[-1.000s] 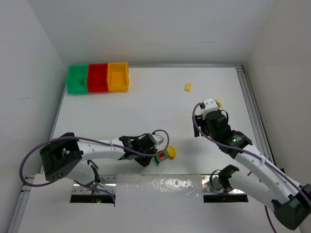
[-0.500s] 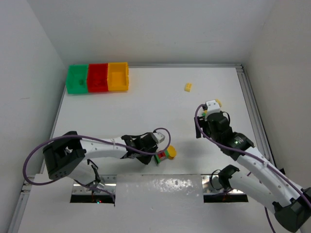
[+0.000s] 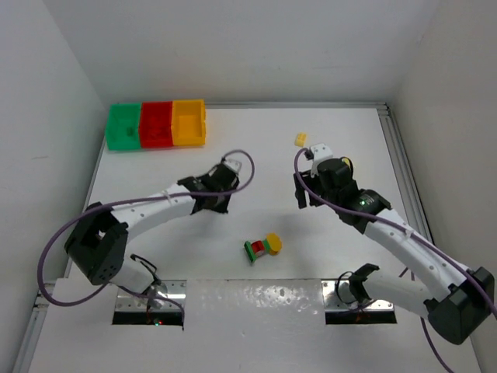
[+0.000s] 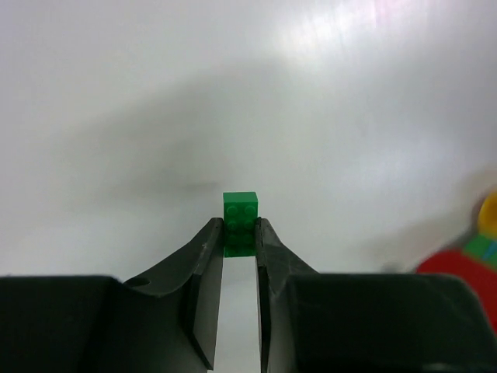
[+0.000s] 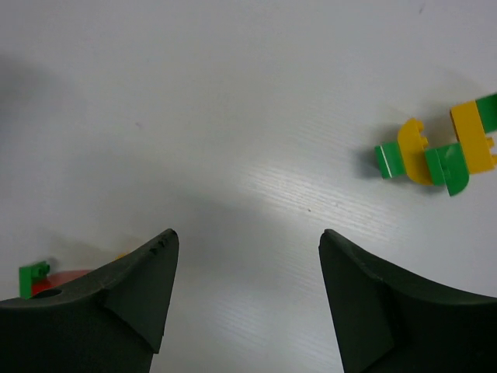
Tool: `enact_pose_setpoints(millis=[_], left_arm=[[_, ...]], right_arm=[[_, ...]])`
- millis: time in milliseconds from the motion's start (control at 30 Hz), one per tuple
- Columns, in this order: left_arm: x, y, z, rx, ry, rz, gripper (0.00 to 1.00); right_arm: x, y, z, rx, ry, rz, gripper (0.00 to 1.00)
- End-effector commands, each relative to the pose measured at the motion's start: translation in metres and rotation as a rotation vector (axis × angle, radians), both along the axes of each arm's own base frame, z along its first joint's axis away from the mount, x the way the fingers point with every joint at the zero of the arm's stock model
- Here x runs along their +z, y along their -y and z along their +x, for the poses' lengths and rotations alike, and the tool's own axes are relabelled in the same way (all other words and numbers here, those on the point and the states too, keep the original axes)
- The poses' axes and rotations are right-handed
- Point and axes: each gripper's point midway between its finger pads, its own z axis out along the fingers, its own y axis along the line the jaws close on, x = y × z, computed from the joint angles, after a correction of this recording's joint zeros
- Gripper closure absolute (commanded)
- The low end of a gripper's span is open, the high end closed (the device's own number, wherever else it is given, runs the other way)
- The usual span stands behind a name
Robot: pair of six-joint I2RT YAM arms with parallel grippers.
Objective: Sort the legos into containers by color
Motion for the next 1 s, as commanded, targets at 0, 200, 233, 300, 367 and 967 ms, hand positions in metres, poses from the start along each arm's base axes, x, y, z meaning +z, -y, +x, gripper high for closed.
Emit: enact_pose_setpoints(millis=[0,200,233,300,367,967], left_arm=[[0.075,-0.018,0.081,0.103,0.236,-0.018,1.0],[0.157,-0.097,0.171,0.24,0.446,0.15,1.0],[0.16,-0.126,0.179,0.314,0.451,0.159,1.0],[0.174,-0.155,0.194,0.388,0.48,0.143,1.0],[0.173,-0.207,0.209,0.49,0.471,0.156,1.0],[0.092,-0.355,0.375,0.592,0.425,0.055,1.0]], right_arm=[[0.031,-0.027,0.018,0.104,0.061,0.047,0.28],[0.048,-0.055,0.045,0.237,0.16,0.04,0.25],[0.049,-0.059,0.049,0.255,0.168,0.036,0.25],[0.053,-0.069,0.065,0.279,0.188,0.03,0.24],[0.056,-0.079,0.076,0.294,0.185,0.054,0.24],[0.014,-0.134,0.15,0.296,0.072,0.085,0.25]])
